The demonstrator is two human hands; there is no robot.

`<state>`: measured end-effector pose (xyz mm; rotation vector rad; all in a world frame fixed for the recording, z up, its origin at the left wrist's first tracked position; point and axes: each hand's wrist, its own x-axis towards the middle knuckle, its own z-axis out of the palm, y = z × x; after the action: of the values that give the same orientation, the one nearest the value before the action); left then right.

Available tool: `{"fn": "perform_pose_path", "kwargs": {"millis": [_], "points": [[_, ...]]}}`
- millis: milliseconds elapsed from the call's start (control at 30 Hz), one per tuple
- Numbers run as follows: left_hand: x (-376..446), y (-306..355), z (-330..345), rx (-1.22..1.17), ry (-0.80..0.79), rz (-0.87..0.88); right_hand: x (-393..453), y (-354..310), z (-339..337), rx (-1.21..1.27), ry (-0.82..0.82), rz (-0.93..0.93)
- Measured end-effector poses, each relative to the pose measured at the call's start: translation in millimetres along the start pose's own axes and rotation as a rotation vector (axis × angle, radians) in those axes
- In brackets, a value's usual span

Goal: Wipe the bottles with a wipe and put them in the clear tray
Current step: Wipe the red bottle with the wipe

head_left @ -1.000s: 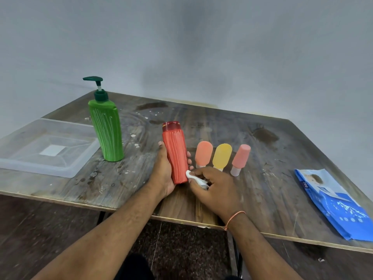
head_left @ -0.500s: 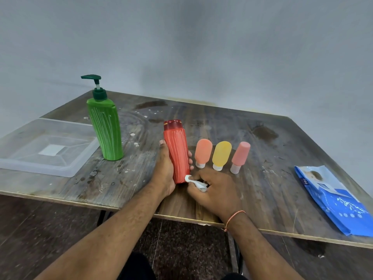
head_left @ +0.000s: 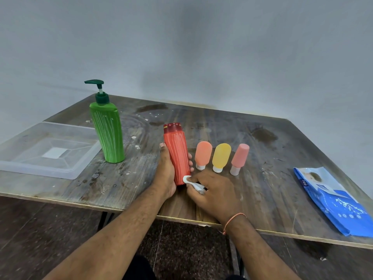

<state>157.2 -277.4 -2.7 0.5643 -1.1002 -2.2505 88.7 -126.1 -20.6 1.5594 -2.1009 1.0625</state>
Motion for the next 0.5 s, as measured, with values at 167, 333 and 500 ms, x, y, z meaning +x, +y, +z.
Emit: {"fn": "perform_pose_path", "kwargs": {"millis": [167,333,500], "points": [[-0.2,-0.8,1.2,0.013,-0.025,-0.015,-0.7,-1.5,0.9,-0.074,0.013,-0.027],[2.0,-1.1,-1.6,0.019,-0.043,-0.032,-0.1,0.3,2.1,-0.037,-0.018,-0.053],[0.8,-1.0,1.5,0.039,-0.040,-0.026,-0.5,-1.0,4.6,-0.117,0.021,-0.027]]}}
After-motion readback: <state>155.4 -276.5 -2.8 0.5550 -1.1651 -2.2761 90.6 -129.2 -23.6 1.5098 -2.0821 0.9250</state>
